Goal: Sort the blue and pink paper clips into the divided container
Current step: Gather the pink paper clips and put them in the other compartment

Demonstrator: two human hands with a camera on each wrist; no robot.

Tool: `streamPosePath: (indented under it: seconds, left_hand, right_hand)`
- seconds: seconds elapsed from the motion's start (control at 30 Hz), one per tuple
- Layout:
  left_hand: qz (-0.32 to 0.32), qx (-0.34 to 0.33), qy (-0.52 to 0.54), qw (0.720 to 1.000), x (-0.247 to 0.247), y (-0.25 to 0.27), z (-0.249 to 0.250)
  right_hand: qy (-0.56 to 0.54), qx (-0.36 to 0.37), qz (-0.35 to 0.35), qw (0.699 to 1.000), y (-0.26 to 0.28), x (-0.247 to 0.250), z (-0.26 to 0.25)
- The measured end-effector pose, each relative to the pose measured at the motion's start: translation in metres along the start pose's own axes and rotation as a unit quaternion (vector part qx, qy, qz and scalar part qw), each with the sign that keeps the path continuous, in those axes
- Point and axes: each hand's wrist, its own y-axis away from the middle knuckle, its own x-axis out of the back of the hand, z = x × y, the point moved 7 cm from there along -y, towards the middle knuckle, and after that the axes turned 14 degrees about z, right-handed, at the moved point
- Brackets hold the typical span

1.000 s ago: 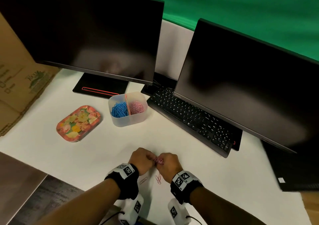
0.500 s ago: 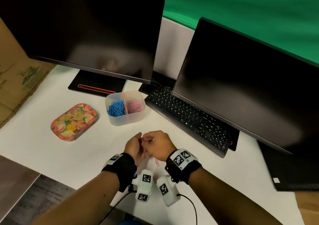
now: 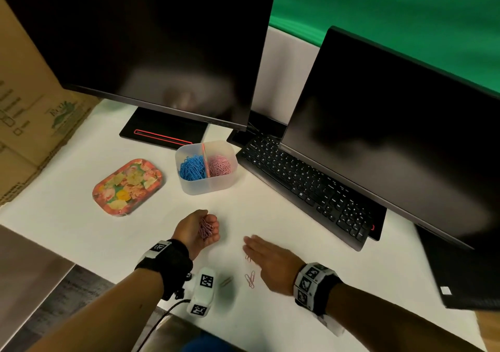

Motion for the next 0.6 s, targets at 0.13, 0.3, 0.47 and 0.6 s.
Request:
streamPosePath:
  seconds: [0.13,0.3,0.47,0.6]
  left_hand:
    - [0.0,-0.001,-0.01,1.0,0.003,-0.001,-0.002]
    - [0.003,-0.002,-0.022,1.0,0.003,-0.002,-0.003]
    - [0.002,0.0,-0.036,0.999,0.0,-0.003,-0.003]
    - [-0.002,0.005,-0.051,0.999,-0.006,-0.003,-0.007]
  right_hand:
    - [-0.087,-0.007,0.05,0.995,0.025,-0.007,-0.008]
    - [-0.149,-0.197,0.108,0.963,0.042,0.006,0.007]
    - [-0.109,-0.248,0.073,0.96,0.044,-0.008,-0.021]
    - [-0.123,-0.246,0.072,0.959,0.025,-0.015,-0.028]
